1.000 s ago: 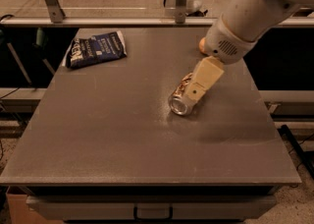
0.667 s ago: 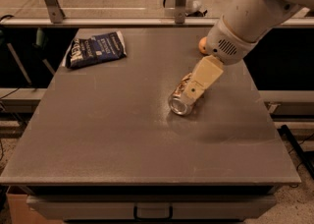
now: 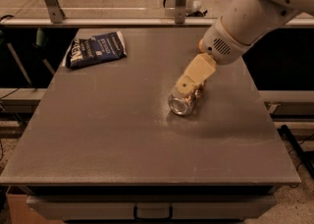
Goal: Place orange can upright
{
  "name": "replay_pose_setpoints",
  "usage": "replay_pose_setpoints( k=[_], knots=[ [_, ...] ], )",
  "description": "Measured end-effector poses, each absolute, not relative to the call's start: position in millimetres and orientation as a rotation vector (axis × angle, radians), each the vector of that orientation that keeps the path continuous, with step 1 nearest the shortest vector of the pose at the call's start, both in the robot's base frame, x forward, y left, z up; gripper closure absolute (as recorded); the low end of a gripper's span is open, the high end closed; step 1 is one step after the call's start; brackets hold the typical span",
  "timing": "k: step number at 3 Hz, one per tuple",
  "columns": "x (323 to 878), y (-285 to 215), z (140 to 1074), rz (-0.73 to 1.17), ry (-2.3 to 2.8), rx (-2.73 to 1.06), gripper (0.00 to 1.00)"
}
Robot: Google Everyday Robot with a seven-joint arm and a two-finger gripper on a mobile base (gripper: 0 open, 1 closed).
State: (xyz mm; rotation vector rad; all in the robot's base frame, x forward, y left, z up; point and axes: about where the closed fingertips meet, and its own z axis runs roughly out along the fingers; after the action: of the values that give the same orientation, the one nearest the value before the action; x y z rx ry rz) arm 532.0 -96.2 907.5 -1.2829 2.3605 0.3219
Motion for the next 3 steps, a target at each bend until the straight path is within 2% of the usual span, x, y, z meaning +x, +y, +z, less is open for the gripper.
replay_pose_setpoints(
  k=[2,3],
  knots=[
    [555.7,-79.5,881.0,0.426,2.46,-0.777,0.0],
    [559.7,-79.8,871.0,0.37,2.53,-0.609,0.0]
  ],
)
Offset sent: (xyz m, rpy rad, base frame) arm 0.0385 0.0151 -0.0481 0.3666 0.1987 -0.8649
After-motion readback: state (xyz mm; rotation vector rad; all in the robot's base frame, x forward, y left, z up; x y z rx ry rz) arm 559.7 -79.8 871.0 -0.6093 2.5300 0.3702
